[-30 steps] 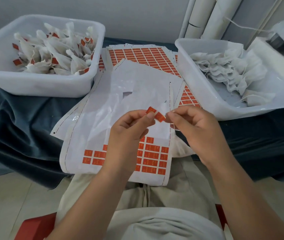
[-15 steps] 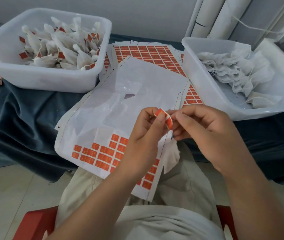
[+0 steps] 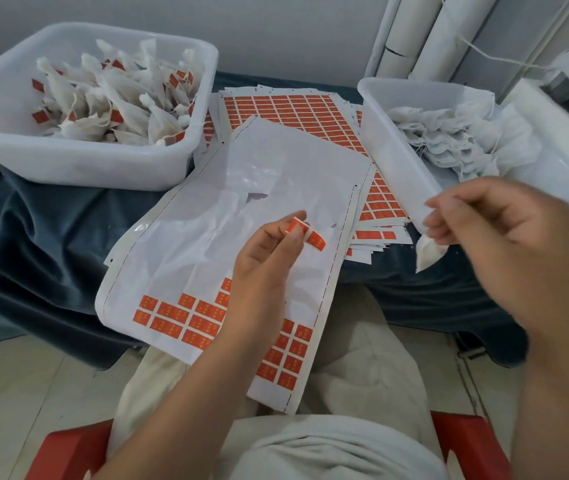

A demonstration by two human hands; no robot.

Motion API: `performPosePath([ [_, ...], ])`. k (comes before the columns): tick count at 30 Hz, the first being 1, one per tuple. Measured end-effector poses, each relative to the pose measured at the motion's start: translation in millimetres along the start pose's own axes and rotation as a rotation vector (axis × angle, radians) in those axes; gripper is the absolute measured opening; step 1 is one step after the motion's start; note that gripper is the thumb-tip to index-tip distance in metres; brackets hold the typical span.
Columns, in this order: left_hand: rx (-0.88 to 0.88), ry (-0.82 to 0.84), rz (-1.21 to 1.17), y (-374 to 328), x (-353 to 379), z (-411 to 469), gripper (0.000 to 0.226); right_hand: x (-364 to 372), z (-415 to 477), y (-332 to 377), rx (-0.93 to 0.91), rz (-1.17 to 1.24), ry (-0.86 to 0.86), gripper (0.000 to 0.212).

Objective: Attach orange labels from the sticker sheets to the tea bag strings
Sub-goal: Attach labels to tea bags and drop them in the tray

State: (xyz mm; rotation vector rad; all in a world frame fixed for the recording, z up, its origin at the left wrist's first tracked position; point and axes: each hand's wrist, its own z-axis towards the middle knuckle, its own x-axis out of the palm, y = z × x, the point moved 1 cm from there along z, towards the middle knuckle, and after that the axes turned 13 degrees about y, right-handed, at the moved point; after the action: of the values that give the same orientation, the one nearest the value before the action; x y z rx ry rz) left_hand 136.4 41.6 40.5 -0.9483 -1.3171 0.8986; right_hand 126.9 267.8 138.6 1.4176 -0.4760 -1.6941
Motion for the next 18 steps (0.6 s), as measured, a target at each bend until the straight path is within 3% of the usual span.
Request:
performPosePath([
  [4,0.099,0.131,0.113,-11.5,0.9,-2.8,0.022,25.4,-0.8,11.6,0.004,0.051,0.178,0.015],
  [9,0.03,0.357,0.146,-20.0,6.4,-10.4,0.02,52.4,-1.0,18.1,0.023,0.252,0.319,0.018],
  [13,-0.028,0.348,0.134,-18.9,10.5,-12.4,0.028,62.8,1.3,12.8,0.04,0.307,0.268,0.017],
  [18,-0.003,0.215,0.163,-15.9,15.7,-12.9,0.024,65.4,1.9,8.1,0.039,0.314,0.181,0.017],
])
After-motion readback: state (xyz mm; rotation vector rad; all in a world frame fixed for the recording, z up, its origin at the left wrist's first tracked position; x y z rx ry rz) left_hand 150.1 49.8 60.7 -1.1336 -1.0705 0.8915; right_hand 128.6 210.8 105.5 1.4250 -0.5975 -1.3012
